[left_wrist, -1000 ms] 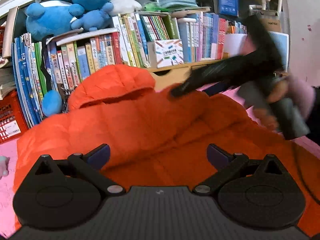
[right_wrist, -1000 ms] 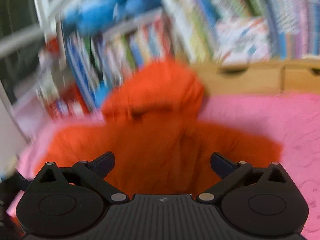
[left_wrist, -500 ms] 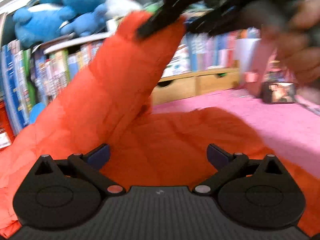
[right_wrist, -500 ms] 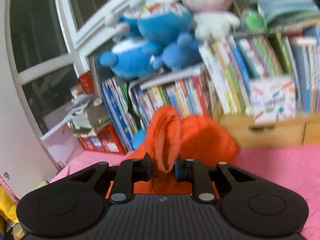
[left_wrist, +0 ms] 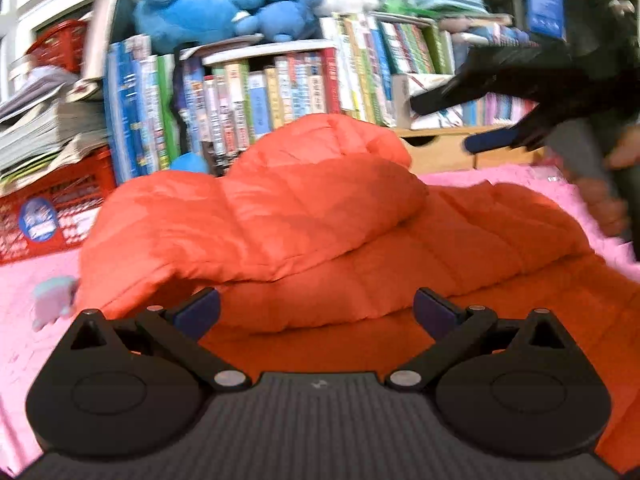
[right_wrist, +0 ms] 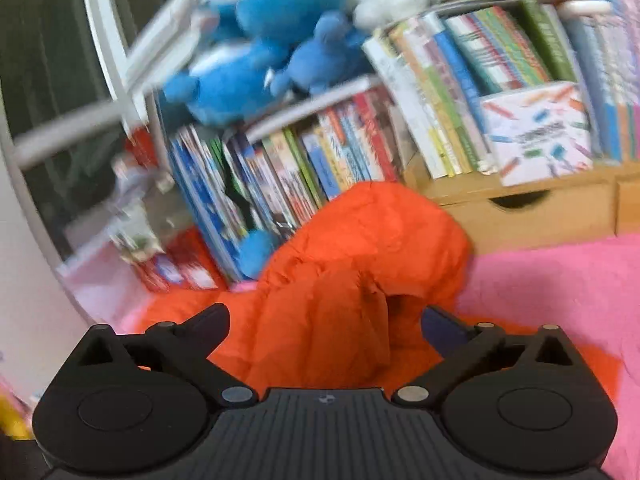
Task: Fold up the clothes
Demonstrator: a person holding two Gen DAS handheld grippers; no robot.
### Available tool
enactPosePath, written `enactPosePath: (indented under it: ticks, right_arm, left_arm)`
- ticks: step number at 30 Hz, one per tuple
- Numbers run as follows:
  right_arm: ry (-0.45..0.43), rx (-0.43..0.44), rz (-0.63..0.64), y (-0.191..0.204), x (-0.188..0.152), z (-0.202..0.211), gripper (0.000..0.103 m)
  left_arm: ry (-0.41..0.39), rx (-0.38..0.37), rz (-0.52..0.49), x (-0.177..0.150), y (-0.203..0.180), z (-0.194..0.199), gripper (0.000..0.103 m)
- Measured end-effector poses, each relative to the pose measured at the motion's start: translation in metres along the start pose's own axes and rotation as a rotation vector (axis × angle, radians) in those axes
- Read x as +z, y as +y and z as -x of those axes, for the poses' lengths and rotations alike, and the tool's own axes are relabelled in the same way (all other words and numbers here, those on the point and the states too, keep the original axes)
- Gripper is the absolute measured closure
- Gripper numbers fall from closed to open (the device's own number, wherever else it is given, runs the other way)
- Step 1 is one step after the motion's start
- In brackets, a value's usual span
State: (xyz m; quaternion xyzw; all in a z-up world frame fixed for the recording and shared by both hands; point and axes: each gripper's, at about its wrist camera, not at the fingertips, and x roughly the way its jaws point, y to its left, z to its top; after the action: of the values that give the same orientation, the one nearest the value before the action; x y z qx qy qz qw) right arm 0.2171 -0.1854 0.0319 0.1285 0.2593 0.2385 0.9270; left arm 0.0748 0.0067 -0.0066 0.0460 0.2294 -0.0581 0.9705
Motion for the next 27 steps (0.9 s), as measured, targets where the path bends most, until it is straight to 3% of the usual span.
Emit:
enactPosePath:
  ticks: [3,4,6,8,13,16,18,23,27]
  right_arm:
    - [0.121,-0.078,0.017,0.014,-0.006,-0.056,0.001]
    - [0.19,-0.085,-0.017,0.014,-0.01,-0.072,0.009]
    - [0.243,-0.036,-0.078,0.013,-0.018,-0.083,0.07]
    - [0.174,-0.014,-0.088,0.02,-0.017,-0.064,0.085]
    - [-0.079,-0.066,0.018,0.036,-0.005,0.03,0.087]
    - [-0.154,-0.145,0.086,0.038,-0.009,0.07,0.086]
    - [-0.131,-0.223,0.128,0.037,-0.021,0.075,0.086]
    - [0.048,-0.388,0.197,0.028,-0.066,0.039,0.082]
    - [0.09,-0.462,0.383,0.039,-0.101,0.02,0.075]
  left_arm:
    - [-0.034,-0.006,0.034,0.0,0.018,0.028,0.0]
    - [-0.051,0.006,0.037,0.0,0.025,0.038,0.0]
    - [-0.092,0.061,0.063,0.001,0.04,0.05,0.0]
    - [-0.135,0.122,0.091,0.002,0.056,0.062,0.0]
    - [-0.188,0.217,0.282,0.009,0.095,0.058,0.0]
    - [-0.209,0.231,0.348,0.014,0.099,0.044,0.0]
    - [-0.214,0.25,0.336,0.018,0.091,0.03,0.0]
    - [-0.184,0.307,0.201,0.025,0.062,-0.015,0.0]
    - [-0.117,0.336,0.11,0.024,0.053,-0.049,0.0]
